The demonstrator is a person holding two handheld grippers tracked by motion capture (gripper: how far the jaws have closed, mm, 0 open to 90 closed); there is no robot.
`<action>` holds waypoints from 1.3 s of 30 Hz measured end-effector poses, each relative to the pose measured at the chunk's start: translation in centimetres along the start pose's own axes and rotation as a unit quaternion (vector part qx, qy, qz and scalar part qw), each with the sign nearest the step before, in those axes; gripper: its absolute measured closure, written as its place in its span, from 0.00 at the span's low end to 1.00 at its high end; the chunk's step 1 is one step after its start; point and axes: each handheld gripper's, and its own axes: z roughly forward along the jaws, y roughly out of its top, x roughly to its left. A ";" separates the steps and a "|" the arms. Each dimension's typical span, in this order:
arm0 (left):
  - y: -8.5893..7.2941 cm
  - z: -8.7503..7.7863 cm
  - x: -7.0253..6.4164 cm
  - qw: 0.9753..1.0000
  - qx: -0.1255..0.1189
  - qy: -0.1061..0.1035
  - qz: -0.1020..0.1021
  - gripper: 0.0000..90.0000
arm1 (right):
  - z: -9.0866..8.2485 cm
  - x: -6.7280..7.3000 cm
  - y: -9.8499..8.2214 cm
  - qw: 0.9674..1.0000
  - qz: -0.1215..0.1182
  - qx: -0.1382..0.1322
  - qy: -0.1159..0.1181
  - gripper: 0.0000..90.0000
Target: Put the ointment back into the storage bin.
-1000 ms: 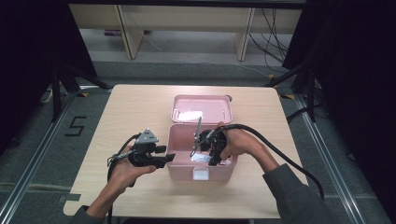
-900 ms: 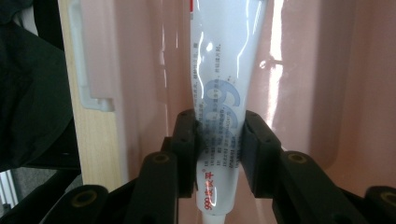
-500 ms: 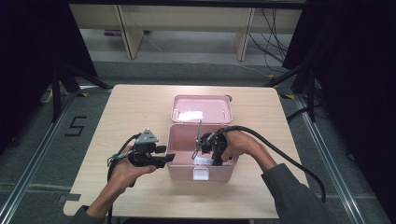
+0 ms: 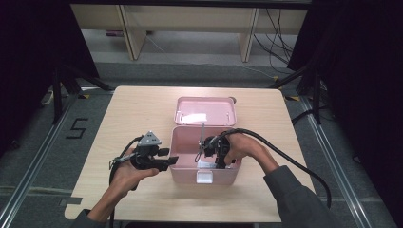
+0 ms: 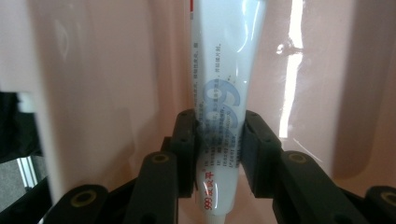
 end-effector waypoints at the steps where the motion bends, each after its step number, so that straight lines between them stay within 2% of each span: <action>1: 0.0 0.0 0.0 1.000 -0.001 0.001 0.000 0.58 | 0.0 0.1 0.1 1.000 0.009 0.001 0.002 0.77; 3: 0.0 0.0 0.0 1.000 -0.001 0.001 -0.001 0.58 | 0.3 0.0 0.1 1.000 0.014 0.001 0.009 0.77; 4: 0.0 0.0 0.0 1.000 0.000 0.002 0.000 0.58 | 0.5 -0.2 0.1 1.000 0.007 -0.002 0.004 0.76; 7: 0.0 0.0 0.0 1.000 -0.001 0.004 0.003 0.58 | 0.6 -0.4 0.1 1.000 0.011 0.000 0.009 0.78; 8: 0.0 0.0 0.0 1.000 0.000 0.004 0.005 0.57 | 0.6 -0.5 0.2 1.000 0.008 -0.009 0.004 0.78; 9: 0.0 0.0 0.0 1.000 0.000 0.004 0.005 0.58 | 0.5 -0.8 0.1 1.000 -0.012 -0.009 0.001 0.78; 10: 0.0 0.0 0.0 1.000 0.000 0.004 0.006 0.58 | 0.3 -0.4 0.1 1.000 0.013 0.000 0.002 0.78; 11: 0.0 0.0 0.0 1.000 0.000 0.004 0.005 0.58 | 0.2 -0.3 0.2 1.000 0.020 -0.003 0.002 0.78; 13: 0.0 0.0 -0.1 1.000 0.001 0.001 0.001 0.58 | 0.0 -0.5 0.0 1.000 0.013 -0.007 -0.002 0.78; 14: 0.0 0.0 -0.1 1.000 0.001 0.000 0.001 0.58 | -0.2 -0.3 0.0 1.000 0.021 -0.009 -0.004 0.77; 15: 0.0 0.0 -0.1 1.000 0.000 0.000 0.002 0.58 | -0.5 -0.1 0.0 0.999 0.040 -0.014 -0.002 0.77; 17: 0.0 0.0 -0.1 1.000 0.001 0.000 0.002 0.58 | -0.9 -0.1 -0.2 0.999 0.038 -0.028 -0.009 0.75; 18: 0.0 0.0 -0.1 1.000 0.003 0.000 0.002 0.58 | -1.2 0.1 -0.3 0.998 0.048 -0.031 -0.017 0.74; 19: 0.0 0.0 -0.1 1.000 0.003 0.000 0.002 0.57 | -1.5 0.1 -0.4 0.998 0.056 -0.039 -0.015 0.71; 20: 0.0 0.0 -0.1 1.000 0.002 0.000 0.002 0.57 | -1.6 -0.2 -0.6 0.997 0.048 -0.055 -0.028 0.68; 21: 0.0 0.0 -0.1 1.000 0.000 0.000 0.000 0.57 | -1.8 -0.2 -0.7 0.995 0.061 -0.066 -0.038 0.69; 23: 0.0 0.0 0.1 1.000 0.000 0.003 0.004 0.57 | -2.4 -0.1 -1.2 0.990 0.089 -0.100 -0.039 0.66; 24: 0.0 0.0 0.1 1.000 -0.001 0.003 0.004 0.57 | -2.5 -0.2 -1.6 0.988 0.093 -0.114 -0.043 0.63; 25: 0.0 0.1 0.1 1.000 -0.001 0.001 0.003 0.57 | -2.7 -0.2 -1.9 0.986 0.102 -0.117 -0.056 0.63; 26: 0.0 0.1 -0.1 1.000 -0.007 -0.003 -0.009 0.57 | -2.8 -0.2 -2.2 0.985 0.106 -0.118 -0.068 0.62; 27: 0.0 0.1 -0.1 1.000 -0.006 0.000 -0.008 0.57 | -3.0 -0.2 -2.7 0.983 0.117 -0.121 -0.077 0.61; 28: 0.0 0.1 0.0 1.000 0.000 0.001 0.001 0.57 | -3.2 -0.2 -2.9 0.981 0.125 -0.130 -0.076 0.61; 30: 0.0 0.1 0.0 1.000 0.000 0.002 0.001 0.57 | -3.5 -0.2 -3.7 0.977 0.126 -0.149 -0.087 0.60; 32: 0.0 0.1 0.0 1.000 0.000 0.002 0.001 0.57 | -4.0 0.0 -4.1 0.972 0.149 -0.151 -0.102 0.59; 34: 0.0 0.1 0.0 1.000 0.001 -0.002 0.001 0.57 | -4.5 0.2 -4.5 0.968 0.157 -0.166 -0.103 0.59; 35: 0.0 0.1 0.0 1.000 0.001 -0.002 0.001 0.57 | -4.6 0.1 -4.7 0.967 0.146 -0.178 -0.107 0.59; 38: 0.0 0.1 0.0 1.000 0.001 -0.002 0.001 0.57 | -5.4 0.2 -5.3 0.957 0.164 -0.205 -0.123 0.58; 39: 0.0 0.1 0.0 1.000 0.001 -0.002 0.001 0.57 | -5.7 0.1 -5.5 0.955 0.166 -0.212 -0.127 0.58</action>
